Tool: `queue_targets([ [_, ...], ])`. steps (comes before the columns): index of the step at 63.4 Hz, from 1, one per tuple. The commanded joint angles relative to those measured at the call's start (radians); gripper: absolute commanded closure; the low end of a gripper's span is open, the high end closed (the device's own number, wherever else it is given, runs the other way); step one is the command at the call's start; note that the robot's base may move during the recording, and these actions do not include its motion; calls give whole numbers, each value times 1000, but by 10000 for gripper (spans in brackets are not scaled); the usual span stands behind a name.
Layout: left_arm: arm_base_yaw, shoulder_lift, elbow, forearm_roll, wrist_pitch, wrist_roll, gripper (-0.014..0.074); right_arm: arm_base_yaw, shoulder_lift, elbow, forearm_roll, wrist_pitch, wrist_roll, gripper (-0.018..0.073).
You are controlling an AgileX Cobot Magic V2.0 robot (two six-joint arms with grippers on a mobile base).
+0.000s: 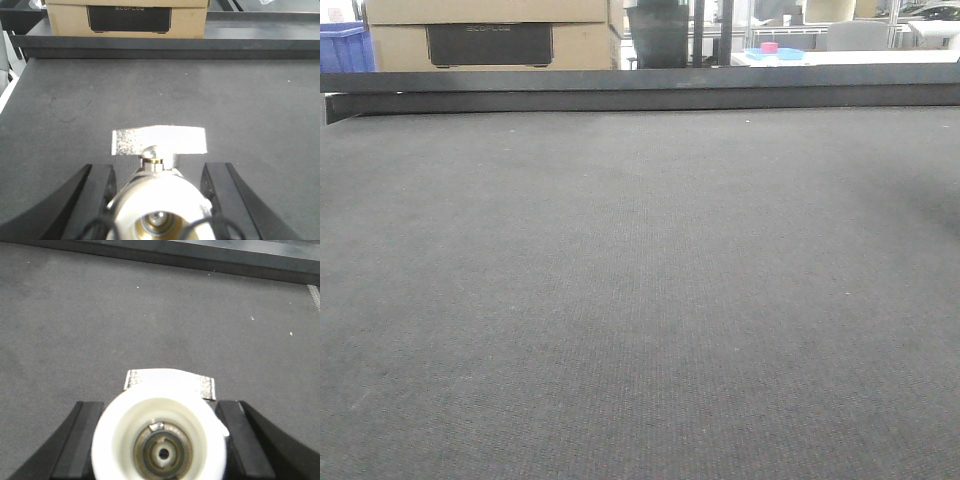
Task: Place valve from conveyor to right shelf box
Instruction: 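Lower the left gripper onto a second silver valve and grasp it, then drive the base away from the conveyor holding both valves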
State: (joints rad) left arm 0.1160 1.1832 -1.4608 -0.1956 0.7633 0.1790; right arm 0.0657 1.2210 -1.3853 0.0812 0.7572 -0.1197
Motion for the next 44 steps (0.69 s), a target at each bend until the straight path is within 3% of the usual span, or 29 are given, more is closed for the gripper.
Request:
queue_targets([
  [1, 0, -9, -10, -14, -51, -6, 708, -6, -18, -20, 1, -77, 0, 713],
  [44, 0, -9, -10, -14, -56, -6, 708, -6, -18, -20, 1, -70, 0, 713],
])
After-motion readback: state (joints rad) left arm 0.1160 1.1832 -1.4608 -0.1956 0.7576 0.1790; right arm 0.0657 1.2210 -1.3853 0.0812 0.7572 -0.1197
